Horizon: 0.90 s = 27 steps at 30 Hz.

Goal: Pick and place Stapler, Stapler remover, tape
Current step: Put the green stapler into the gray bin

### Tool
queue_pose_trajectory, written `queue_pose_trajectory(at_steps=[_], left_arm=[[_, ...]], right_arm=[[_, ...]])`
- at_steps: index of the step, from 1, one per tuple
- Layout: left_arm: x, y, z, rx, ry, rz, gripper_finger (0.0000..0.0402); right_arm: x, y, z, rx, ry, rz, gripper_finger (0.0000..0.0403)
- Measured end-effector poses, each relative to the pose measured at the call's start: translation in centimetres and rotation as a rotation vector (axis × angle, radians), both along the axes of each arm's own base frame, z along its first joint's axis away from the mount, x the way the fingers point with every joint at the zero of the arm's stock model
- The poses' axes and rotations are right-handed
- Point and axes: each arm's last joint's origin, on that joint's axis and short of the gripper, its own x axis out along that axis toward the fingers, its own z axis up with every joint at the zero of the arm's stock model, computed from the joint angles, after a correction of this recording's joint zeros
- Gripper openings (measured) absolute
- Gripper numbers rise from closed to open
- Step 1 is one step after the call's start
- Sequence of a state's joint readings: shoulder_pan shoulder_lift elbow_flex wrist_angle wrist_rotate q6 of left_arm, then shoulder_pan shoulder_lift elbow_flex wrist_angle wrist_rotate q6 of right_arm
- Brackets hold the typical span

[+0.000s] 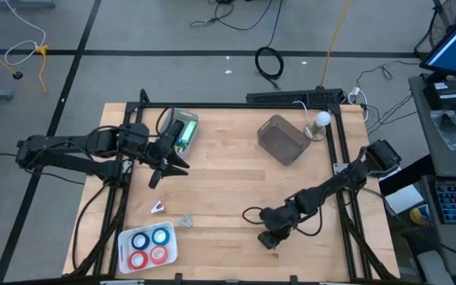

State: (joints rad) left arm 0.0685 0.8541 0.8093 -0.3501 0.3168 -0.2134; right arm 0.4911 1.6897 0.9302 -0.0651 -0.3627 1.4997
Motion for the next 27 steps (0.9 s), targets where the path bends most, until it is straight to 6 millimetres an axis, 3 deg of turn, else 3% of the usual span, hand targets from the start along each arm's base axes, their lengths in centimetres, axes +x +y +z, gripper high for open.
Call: queue_pose_trajectory(at_steps=[8,27], left_arm=[[-0.2,0.0,-0.4,0.014,0.036,-0.007,0.0122],[-0.2,0.1,-0.5,0.075,0.03,-0.026,0.0122]], right_arm=[[0.3,0.2,0.9,-0.055,0.043,-0.046,0.013],[-0.8,0.5,0.3,-0.137,0.128,-0.112,0.013]])
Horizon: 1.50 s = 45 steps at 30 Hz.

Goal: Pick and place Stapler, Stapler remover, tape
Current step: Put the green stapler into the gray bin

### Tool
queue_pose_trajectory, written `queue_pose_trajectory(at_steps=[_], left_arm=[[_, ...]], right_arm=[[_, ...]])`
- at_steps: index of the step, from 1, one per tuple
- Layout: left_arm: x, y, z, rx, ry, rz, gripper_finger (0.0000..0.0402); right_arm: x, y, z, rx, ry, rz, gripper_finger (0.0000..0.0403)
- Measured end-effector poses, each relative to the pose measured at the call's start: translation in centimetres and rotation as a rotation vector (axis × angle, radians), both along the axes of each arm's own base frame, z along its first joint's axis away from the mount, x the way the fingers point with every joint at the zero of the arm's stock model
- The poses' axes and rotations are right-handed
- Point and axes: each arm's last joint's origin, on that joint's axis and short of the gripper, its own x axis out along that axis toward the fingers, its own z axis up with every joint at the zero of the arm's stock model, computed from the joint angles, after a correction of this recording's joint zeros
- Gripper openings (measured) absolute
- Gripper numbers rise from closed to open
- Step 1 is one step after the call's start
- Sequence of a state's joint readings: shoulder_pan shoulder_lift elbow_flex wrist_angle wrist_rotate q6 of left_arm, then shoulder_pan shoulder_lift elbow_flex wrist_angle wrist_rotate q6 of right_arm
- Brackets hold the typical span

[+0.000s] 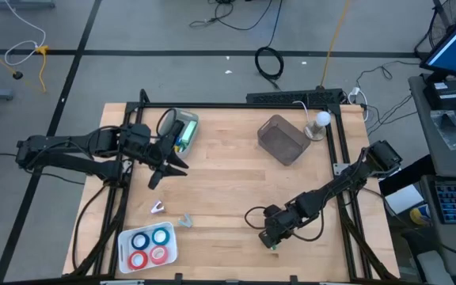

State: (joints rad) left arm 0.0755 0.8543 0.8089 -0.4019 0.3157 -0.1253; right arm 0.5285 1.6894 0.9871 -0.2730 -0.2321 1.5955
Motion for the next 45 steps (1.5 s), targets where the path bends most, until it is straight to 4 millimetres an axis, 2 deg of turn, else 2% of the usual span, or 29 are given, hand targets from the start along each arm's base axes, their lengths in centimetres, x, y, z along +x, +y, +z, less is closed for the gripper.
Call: queue_pose_trajectory(at_steps=[4,13,18,29,37,45], left_arm=[[0.0,0.2,0.0,0.0,-0.001,0.012,0.0122],[0.0,0.3,0.0,0.0,-0.003,0.019,0.0122],[0.0,0.3,0.0,-0.004,-0.001,0.021,0.0122],[0.0,0.3,0.0,-0.005,0.0,0.021,0.0122],[0.0,0.3,0.0,-0.003,0.0,0.02,0.0122],[0.0,0.3,0.0,-0.018,0.003,0.029,0.0122]], right_arm=[[0.0,0.0,-0.2,-0.004,0.002,0.004,0.013],[0.9,0.8,-2.6,0.041,0.026,0.039,0.013],[0.9,0.8,-2.7,0.03,0.033,0.035,0.0123],[1.0,0.5,-2.7,0.007,0.028,0.02,0.005],[1.4,-0.6,-2.2,-0.039,-0.018,-0.004,0.0045],[1.7,-2.5,-0.4,-0.123,-0.111,-0.027,0.0045]])
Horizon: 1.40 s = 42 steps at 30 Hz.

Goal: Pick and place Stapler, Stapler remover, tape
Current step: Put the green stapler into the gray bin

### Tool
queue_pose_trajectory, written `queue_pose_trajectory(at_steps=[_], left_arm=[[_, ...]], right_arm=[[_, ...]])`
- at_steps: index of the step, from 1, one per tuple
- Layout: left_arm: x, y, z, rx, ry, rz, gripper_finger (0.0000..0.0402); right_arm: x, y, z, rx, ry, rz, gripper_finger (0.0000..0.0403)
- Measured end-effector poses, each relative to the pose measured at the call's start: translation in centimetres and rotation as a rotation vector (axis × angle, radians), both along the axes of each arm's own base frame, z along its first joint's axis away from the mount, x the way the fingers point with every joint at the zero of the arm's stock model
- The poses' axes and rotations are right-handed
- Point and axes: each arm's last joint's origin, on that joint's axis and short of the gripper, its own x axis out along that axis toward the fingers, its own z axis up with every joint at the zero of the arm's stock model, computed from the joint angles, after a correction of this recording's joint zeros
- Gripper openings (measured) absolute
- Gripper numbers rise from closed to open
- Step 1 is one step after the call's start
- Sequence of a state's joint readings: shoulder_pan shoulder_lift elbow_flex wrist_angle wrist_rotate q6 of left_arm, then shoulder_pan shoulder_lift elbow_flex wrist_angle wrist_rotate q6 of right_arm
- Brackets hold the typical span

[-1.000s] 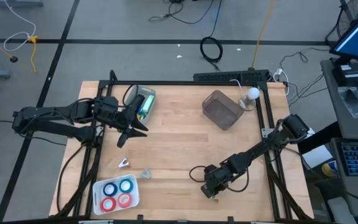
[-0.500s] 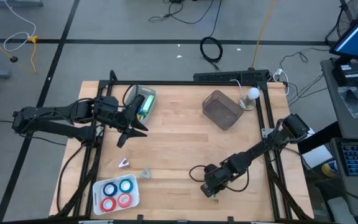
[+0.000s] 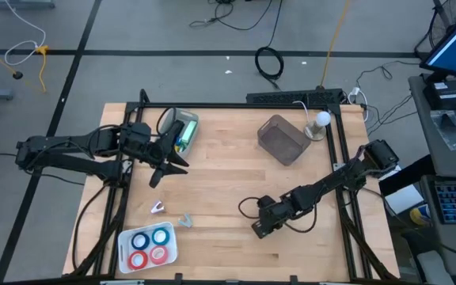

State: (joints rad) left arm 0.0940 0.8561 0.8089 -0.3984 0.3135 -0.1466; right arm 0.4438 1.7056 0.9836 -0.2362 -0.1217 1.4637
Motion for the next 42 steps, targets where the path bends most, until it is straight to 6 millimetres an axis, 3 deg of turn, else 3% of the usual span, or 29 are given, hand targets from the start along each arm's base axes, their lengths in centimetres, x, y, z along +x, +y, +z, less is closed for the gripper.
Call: queue_pose_trajectory(at_steps=[15,25,32,42], left_arm=[[1.6,-0.1,-0.1,-0.216,0.016,0.093,0.0122],[6.6,-1.4,-1.4,-0.29,-0.061,0.024,0.0122],[9.8,-1.6,-2.5,-0.436,-0.118,-0.026,0.0122],[12.7,-1.6,-4.2,-0.57,-0.167,-0.089,0.0122]], right_arm=[[0.8,-4.1,4.0,-0.16,-0.226,-0.014,0.0045],[1.5,-6.4,7.8,-0.288,-0.515,0.019,0.0045],[1.4,-6.6,9.4,-0.343,-0.636,0.083,0.0045],[0.1,-6.9,12.2,-0.39,-0.766,0.13,0.0045]])
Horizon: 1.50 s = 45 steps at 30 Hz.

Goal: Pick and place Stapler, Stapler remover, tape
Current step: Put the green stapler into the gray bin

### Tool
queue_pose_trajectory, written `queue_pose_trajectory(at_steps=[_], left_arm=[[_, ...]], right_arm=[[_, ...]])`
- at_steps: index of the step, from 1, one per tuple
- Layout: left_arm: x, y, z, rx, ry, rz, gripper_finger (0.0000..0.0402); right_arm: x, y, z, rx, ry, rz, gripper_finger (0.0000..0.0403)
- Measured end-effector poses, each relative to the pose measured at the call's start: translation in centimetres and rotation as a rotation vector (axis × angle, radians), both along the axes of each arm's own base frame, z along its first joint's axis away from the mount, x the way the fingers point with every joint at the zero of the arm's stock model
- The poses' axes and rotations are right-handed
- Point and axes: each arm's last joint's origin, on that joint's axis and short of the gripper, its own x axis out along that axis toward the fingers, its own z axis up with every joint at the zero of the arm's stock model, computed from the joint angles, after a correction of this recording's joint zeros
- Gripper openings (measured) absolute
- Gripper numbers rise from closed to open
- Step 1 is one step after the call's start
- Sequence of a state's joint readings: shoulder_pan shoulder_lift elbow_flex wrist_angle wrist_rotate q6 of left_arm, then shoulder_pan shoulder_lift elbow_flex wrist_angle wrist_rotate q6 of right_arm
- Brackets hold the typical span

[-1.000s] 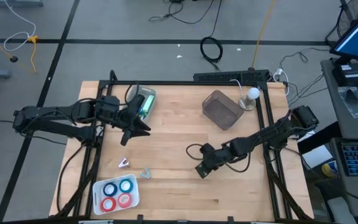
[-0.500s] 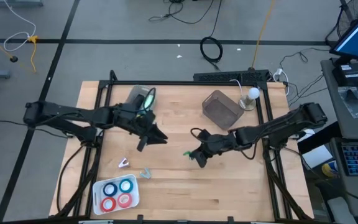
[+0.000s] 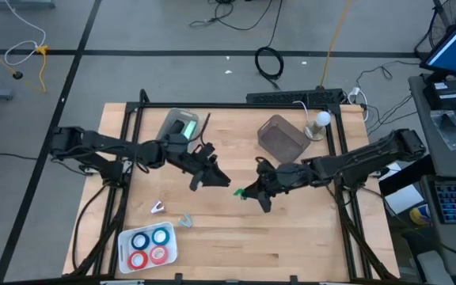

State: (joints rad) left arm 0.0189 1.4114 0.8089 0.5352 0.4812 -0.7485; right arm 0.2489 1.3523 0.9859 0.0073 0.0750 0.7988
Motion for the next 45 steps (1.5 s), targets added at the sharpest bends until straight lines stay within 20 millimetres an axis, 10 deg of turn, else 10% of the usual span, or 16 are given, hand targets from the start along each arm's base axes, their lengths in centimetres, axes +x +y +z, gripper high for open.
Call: queue_pose_trajectory(at_steps=[18,45], left_arm=[[1.1,0.4,0.1,-0.118,-0.084,0.117,0.0211],[5.2,-0.4,0.6,-0.148,-0.136,-0.046,0.0214]], right_arm=[[-1.5,-0.5,3.0,0.015,-0.14,0.1,0.0045],[-1.1,-1.3,4.0,0.051,-0.235,0.085,0.0045]])
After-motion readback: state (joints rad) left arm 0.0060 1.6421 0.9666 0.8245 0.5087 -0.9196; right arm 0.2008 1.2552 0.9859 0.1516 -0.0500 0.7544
